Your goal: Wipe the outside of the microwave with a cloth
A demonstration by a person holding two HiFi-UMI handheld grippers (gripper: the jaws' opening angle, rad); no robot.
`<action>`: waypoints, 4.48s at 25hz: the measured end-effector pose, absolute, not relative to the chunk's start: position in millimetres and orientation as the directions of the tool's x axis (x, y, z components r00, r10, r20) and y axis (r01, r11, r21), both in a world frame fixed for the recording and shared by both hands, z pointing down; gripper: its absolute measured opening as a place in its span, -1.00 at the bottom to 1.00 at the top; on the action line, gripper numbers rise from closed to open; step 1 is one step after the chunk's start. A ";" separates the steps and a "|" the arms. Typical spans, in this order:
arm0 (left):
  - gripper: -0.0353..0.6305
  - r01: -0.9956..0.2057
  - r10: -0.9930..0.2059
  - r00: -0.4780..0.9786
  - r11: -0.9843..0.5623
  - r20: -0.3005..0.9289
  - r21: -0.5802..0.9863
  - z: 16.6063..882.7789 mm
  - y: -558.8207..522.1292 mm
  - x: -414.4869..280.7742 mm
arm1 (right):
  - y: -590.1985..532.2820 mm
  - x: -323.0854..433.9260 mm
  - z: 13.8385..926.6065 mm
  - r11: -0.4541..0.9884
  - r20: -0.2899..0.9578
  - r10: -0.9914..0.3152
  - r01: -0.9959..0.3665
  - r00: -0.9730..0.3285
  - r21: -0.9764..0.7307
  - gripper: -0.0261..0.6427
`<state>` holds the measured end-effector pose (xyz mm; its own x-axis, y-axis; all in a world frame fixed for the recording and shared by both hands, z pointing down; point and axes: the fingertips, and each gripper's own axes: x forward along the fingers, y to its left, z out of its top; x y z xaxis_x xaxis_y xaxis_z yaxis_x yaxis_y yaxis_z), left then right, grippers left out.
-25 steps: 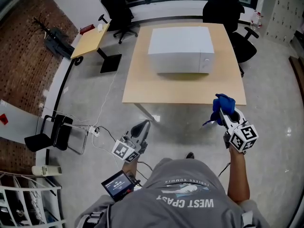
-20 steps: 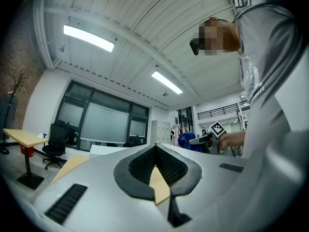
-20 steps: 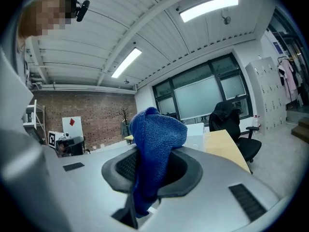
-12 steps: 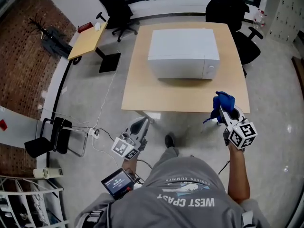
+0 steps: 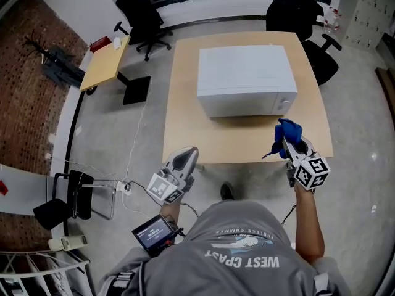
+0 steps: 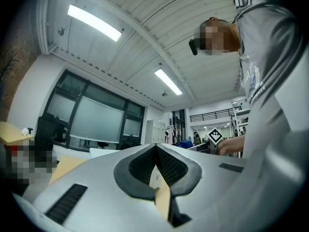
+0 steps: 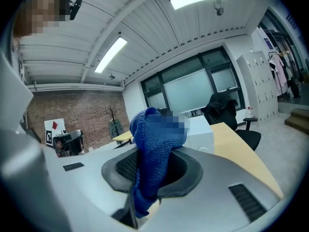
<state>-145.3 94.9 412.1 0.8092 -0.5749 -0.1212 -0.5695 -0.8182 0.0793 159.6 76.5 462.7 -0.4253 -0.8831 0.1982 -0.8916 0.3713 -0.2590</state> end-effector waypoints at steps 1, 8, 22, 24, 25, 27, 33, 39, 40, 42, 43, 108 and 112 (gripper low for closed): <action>-0.83 -0.563 -0.568 0.814 -0.823 -0.123 0.079 414.0 86.0 -152.1 | 65.7 149.1 467.4 0.369 0.199 -0.882 -0.889 -0.427 -0.272 -0.65; -0.83 -0.540 -0.550 0.826 -0.835 -0.126 0.102 426.0 38.3 -194.5 | -25.0 42.6 508.8 0.401 0.211 -0.840 -0.834 -0.501 -0.379 -0.65; -0.83 -0.644 -0.653 0.757 -0.753 -0.032 0.133 453.4 9.9 -265.9 | -143.7 -134.8 647.9 0.506 0.394 -0.625 -0.734 -0.674 -0.453 -0.65; -0.83 -0.649 -0.657 0.753 -0.749 -0.022 0.134 456.3 6.4 -269.4 | -149.7 -134.4 654.5 0.504 0.386 -0.632 -0.735 -0.672 -0.453 -0.65; -0.83 -0.651 -0.659 0.752 -0.747 -0.018 0.135 458.0 4.2 -270.4 | -152.1 -130.5 656.1 0.502 0.381 -0.640 -0.739 -0.667 -0.449 -0.65; -0.83 -0.651 -0.658 0.753 -0.747 -0.010 0.136 461.6 -0.1 -270.1 | -155.9 -116.4 657.2 0.495 0.373 -0.662 -0.753 -0.650 -0.434 -0.65; -0.83 -0.631 -0.635 0.772 -0.764 0.009 0.135 467.4 -8.9 -259.1 | -155.7 -46.6 649.8 0.437 0.355 -0.743 -0.813 -0.567 -0.384 -0.65; -0.83 -0.589 -0.592 0.806 -0.797 0.022 0.132 465.1 -18.5 -235.6 | -147.7 31.6 639.5 0.335 0.340 -0.817 -0.863 -0.467 -0.378 -0.65; -0.83 -0.580 -0.582 0.813 -0.804 0.026 0.131 465.7 -19.8 -230.1 | -146.5 44.6 638.5 0.320 0.338 -0.827 -0.870 -0.449 -0.375 -0.65; -0.83 -0.562 -0.563 0.826 -0.817 0.033 0.127 468.2 -22.5 -218.2 | -144.3 71.4 638.5 0.286 0.334 -0.847 -0.885 -0.413 -0.367 -0.65; -0.83 -0.555 -0.555 0.831 -0.822 0.037 0.126 469.9 -23.7 -212.2 | -143.0 85.3 639.2 0.268 0.332 -0.857 -0.891 -0.394 -0.366 -0.65; -0.83 -0.551 -0.567 0.822 -0.816 -0.057 0.173 457.6 -88.5 -96.6 | -224.6 318.0 474.8 0.302 0.393 -0.883 -0.952 -0.258 0.054 -0.65; -0.83 -0.575 -0.593 0.803 -0.798 -0.060 0.182 458.3 -87.3 -100.4 | -263.8 306.0 484.0 0.397 0.496 -0.834 -0.887 -0.242 0.234 -0.65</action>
<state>-100.4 -87.3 458.3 0.8032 -0.5927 -0.0598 -0.5750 -0.7977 0.1818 306.0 -263.8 484.0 -0.2420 -0.8338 0.4963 -0.8874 0.3970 0.2344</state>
